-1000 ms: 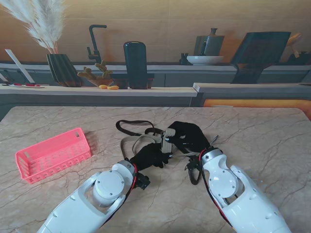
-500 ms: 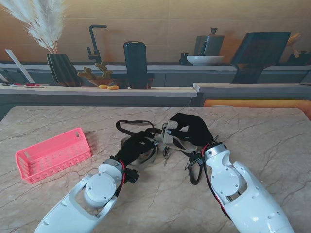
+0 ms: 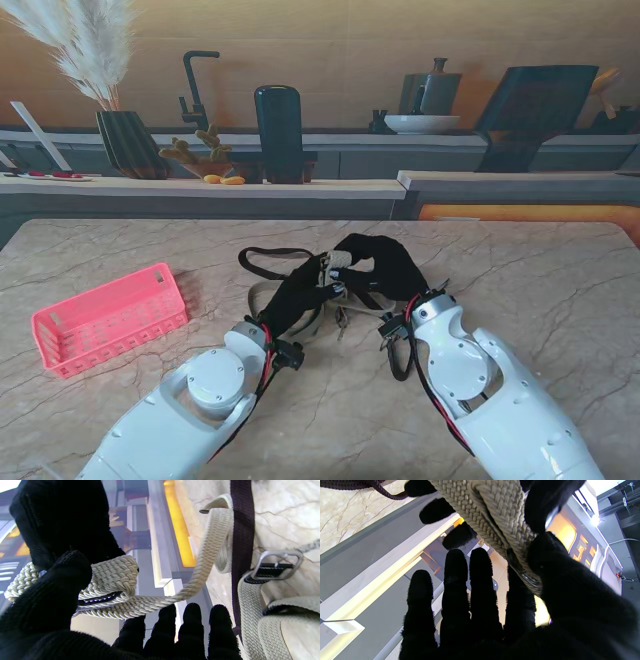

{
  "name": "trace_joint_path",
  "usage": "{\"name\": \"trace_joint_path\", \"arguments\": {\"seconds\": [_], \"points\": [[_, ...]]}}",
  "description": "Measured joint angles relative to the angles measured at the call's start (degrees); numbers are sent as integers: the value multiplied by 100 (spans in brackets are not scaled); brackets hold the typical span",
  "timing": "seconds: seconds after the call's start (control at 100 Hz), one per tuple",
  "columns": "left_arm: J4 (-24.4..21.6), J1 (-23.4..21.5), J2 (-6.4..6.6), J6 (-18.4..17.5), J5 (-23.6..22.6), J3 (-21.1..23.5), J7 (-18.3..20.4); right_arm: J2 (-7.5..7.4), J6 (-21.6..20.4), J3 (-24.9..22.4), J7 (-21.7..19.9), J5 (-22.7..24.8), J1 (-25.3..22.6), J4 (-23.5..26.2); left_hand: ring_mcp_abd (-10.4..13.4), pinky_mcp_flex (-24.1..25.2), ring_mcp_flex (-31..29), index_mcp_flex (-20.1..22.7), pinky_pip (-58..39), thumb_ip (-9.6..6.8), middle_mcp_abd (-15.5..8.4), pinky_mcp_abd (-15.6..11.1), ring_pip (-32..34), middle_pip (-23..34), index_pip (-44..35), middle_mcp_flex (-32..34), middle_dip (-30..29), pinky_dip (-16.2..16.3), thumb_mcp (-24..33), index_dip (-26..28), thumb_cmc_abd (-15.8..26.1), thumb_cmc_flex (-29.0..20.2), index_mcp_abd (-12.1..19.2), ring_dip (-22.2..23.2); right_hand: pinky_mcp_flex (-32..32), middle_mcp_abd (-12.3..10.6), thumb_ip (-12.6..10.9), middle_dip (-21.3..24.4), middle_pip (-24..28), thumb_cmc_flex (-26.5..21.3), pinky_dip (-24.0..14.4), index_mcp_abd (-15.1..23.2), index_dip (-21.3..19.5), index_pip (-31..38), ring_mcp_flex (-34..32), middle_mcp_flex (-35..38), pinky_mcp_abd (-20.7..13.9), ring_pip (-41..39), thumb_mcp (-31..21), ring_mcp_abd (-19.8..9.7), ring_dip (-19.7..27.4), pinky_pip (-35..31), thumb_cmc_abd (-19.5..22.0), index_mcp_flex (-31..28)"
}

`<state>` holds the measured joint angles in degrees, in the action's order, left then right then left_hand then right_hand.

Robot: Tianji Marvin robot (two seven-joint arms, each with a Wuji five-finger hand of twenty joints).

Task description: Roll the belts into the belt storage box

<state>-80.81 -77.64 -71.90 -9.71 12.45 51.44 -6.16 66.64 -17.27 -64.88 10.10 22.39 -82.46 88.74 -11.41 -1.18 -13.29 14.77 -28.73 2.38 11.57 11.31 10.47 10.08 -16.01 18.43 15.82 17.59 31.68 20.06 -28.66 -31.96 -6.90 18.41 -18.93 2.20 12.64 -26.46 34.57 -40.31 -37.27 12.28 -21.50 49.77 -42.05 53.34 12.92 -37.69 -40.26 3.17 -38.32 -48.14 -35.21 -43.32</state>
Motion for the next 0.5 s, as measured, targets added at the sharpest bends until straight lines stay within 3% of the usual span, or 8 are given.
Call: {"name": "trace_joint_path", "arguments": {"seconds": [0.1,0.25,0.37,0.43,0.5], "points": [[-5,-3,-55,31,91,-9,2,1,-6,31,-45,-53,24,-30,67,-217,-419,12,-94,0,-79,40,66,171,-292,445,24,0,333,138,-65,-25,46,0,1,0,0,0,0,1,0,4,-16,0,0,-1,0,11,0,-2,9,22,0,0],[-29,-10,-100,57,48,-102,-195,6,-8,116,-47,-146,72,-93,124,-553,-1228,278,-970,0,-220,329,506,598,-1100,1331,167,267,544,572,-50,-733,53,75,59,0,0,0,-1,53,0,88,-26,0,0,-60,0,70,0,-6,17,59,0,0],[-92,-64,-139,121,37,-117,-323,22,-8,145,-9,-141,98,-144,101,-888,-1932,430,-1750,80,-284,372,1152,1011,-1376,2072,458,589,506,800,701,-1586,-6,358,60,0,0,0,-1,53,0,187,-27,0,-15,-62,0,-73,0,-111,-10,71,0,29],[-143,-104,-161,184,17,-115,-467,30,-8,148,11,-133,99,-158,-14,-1066,-2266,569,-2123,300,-282,375,1567,1089,-1518,2491,945,734,-22,843,918,-2362,-6,594,61,-7,0,0,-1,53,0,234,-27,0,-16,-64,0,-131,-2,-194,-16,87,0,61],[-196,-141,-180,259,-20,-98,-518,38,-3,147,43,-123,93,-169,-118,-1210,-2446,575,-2393,292,-278,375,1925,1088,-1674,2793,1272,844,-1208,844,1294,-3307,-6,781,61,-37,0,0,-1,52,0,272,-27,0,-28,-65,0,-218,-2,-256,-68,99,0,68]]}}
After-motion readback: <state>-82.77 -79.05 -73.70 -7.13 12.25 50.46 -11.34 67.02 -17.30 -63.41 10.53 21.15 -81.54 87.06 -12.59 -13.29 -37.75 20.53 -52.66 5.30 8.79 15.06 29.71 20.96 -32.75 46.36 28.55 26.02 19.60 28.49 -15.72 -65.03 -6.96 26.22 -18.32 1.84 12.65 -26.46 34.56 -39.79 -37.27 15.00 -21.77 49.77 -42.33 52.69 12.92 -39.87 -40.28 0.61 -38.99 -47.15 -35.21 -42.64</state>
